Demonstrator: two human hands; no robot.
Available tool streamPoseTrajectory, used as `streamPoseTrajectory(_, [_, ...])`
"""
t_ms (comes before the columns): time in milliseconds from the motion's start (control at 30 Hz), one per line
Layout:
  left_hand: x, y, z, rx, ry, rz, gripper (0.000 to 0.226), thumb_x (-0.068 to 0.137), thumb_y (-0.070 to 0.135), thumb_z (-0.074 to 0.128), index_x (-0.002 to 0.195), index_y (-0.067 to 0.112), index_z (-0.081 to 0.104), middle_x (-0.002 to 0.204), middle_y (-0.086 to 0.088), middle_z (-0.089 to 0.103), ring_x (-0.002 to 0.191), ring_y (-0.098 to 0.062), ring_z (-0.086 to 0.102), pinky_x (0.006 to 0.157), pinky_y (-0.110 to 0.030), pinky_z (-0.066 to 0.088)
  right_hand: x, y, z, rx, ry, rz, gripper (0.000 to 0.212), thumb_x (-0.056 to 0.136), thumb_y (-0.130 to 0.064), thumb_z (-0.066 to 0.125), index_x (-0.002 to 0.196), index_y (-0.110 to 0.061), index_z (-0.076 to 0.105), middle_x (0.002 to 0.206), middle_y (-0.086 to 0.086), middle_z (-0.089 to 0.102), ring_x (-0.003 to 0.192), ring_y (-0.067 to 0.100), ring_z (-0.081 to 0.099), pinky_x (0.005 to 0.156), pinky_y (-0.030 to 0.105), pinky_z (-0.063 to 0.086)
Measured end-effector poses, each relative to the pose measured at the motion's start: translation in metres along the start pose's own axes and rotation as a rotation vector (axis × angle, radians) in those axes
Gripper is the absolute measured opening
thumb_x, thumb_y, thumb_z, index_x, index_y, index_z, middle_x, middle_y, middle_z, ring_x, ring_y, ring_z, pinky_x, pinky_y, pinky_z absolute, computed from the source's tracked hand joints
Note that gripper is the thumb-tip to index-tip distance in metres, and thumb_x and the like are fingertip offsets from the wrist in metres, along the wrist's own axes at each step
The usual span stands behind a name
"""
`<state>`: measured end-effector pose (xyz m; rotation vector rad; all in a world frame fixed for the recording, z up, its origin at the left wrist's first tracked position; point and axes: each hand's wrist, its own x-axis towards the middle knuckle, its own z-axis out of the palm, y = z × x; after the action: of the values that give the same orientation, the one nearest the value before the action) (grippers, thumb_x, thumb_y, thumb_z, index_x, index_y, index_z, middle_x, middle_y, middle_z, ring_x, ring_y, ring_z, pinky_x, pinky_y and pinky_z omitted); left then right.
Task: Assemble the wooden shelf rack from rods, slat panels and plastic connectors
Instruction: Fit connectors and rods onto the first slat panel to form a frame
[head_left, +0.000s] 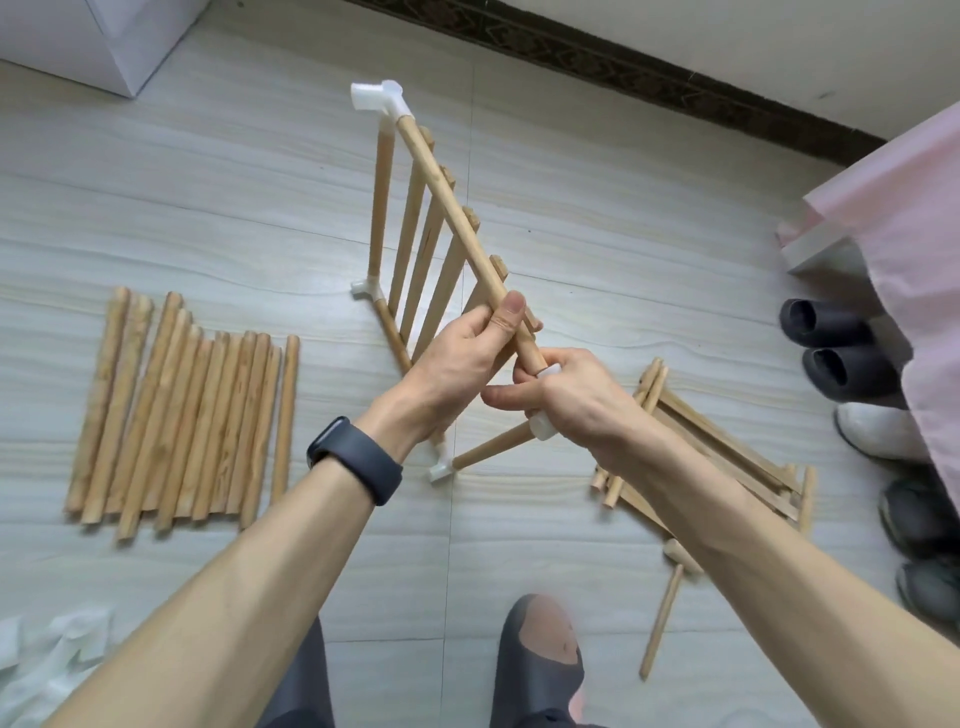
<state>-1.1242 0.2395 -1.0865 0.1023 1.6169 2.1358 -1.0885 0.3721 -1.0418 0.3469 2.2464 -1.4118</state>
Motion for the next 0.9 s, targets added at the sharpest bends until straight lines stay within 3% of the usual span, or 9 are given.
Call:
streamPoseTrajectory(100, [0.002,0.002,0.002,-0.062,0.031,-0.004,0.042,0.094,0.054,0.054,0.094,0.014,0.068,0.084,0.003,0.07,0.073,-0.006,0.067,0.075,-0.017,0.051,0.002,0.001,0.004,0.046,-0.011,-0.036,0.05,0.078,-0.006,0.081,0.045,-0.036,0.058,0.048,-0.022,0.05,0.05,-0.008,0.053,0.052,0.01,0.04])
streamPoseTrajectory(200, [0.004,0.003,0.004,-0.06,0.063,-0.003,0.04,0.1,0.05,0.052,0.092,0.015,0.067,0.085,0.0,0.068,0.075,-0.008,0.066,0.074,-0.02,0.054,0.003,0.001,0.004,0.058,-0.038,-0.07,0.041,0.075,-0.006,0.081,0.054,-0.03,0.054,0.057,-0.016,0.048,0.056,0.001,0.052,0.065,0.022,0.044])
streamPoseTrajectory(300, [0.006,0.003,0.003,-0.031,0.037,-0.021,0.04,0.099,0.053,0.052,0.093,0.016,0.067,0.091,-0.002,0.069,0.084,-0.011,0.067,0.087,-0.029,0.056,0.004,0.0,0.003,0.066,-0.064,-0.067,0.044,0.073,-0.008,0.081,0.064,-0.027,0.042,0.06,-0.011,0.045,0.057,0.007,0.048,0.065,0.028,0.041])
streamPoseTrajectory(433, [0.006,0.002,0.004,-0.051,0.05,-0.019,0.041,0.099,0.054,0.052,0.091,0.017,0.069,0.087,0.004,0.072,0.084,-0.005,0.07,0.084,-0.022,0.053,0.003,-0.001,0.003,0.035,-0.021,-0.055,0.05,0.073,-0.006,0.082,0.049,-0.03,0.046,0.06,-0.007,0.042,0.062,0.014,0.045,0.065,0.031,0.037])
streamPoseTrajectory(567, [0.005,-0.003,0.006,-0.051,0.079,-0.025,0.042,0.096,0.059,0.054,0.087,0.023,0.071,0.099,-0.007,0.075,0.1,-0.018,0.071,0.098,-0.037,0.055,0.0,0.0,0.005,0.072,0.006,-0.065,0.051,0.077,-0.005,0.081,0.044,-0.029,0.052,0.05,-0.02,0.043,0.05,-0.002,0.046,0.054,0.015,0.037])
streamPoseTrajectory(667, [0.006,-0.002,0.008,-0.048,0.09,-0.021,0.042,0.096,0.062,0.052,0.082,0.026,0.07,0.087,0.003,0.074,0.092,-0.016,0.071,0.098,-0.039,0.055,0.0,-0.002,0.015,0.126,0.054,-0.116,0.034,0.078,0.004,0.076,0.061,-0.023,0.063,0.049,-0.02,0.053,0.049,-0.004,0.055,0.049,0.007,0.039])
streamPoseTrajectory(767, [0.008,-0.001,0.006,-0.046,0.085,-0.006,0.045,0.093,0.065,0.051,0.083,0.024,0.068,0.086,0.006,0.07,0.087,-0.016,0.066,0.091,-0.038,0.056,0.002,-0.004,0.025,0.128,0.113,-0.125,0.023,0.076,0.007,0.072,0.074,-0.012,0.06,0.056,-0.012,0.061,0.054,0.002,0.061,0.051,0.013,0.046])
streamPoseTrajectory(900, [0.008,0.001,0.002,-0.049,0.063,0.01,0.046,0.095,0.062,0.051,0.087,0.02,0.067,0.072,-0.003,0.059,0.059,-0.012,0.053,0.06,-0.027,0.047,0.006,-0.007,0.028,0.118,0.15,-0.146,0.034,0.074,0.006,0.073,0.067,-0.019,0.051,0.056,-0.009,0.055,0.055,0.006,0.055,0.052,0.018,0.046])
